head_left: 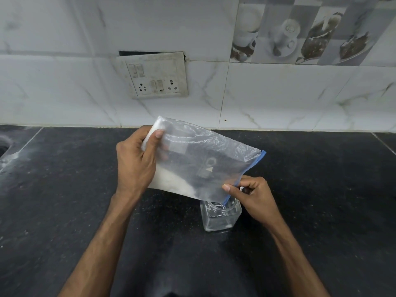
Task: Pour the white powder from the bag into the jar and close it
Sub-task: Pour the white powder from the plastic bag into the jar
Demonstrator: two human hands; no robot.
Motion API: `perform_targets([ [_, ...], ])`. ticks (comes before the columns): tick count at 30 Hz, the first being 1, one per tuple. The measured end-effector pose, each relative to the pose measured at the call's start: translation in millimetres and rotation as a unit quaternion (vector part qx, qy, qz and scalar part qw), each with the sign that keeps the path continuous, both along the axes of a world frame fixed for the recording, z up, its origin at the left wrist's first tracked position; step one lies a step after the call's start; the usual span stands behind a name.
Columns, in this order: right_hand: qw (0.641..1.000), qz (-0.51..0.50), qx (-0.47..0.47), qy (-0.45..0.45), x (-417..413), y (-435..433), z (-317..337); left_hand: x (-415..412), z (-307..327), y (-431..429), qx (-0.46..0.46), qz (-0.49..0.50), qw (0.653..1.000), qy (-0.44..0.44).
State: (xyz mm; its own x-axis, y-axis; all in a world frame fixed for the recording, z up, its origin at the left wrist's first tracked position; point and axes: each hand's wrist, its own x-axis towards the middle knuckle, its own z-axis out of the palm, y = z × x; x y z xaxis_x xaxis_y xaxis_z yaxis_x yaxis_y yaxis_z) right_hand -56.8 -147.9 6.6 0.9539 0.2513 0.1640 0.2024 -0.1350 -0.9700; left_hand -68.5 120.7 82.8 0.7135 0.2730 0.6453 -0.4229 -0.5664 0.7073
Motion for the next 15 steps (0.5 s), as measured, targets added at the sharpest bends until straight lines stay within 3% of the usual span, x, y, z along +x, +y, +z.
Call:
perform_targets([
  [15, 1.0, -0.021, 0.002, -0.004, -1, -6, -1, 4, 13, -7, 0.03, -0.023, 0.999, -0.007],
])
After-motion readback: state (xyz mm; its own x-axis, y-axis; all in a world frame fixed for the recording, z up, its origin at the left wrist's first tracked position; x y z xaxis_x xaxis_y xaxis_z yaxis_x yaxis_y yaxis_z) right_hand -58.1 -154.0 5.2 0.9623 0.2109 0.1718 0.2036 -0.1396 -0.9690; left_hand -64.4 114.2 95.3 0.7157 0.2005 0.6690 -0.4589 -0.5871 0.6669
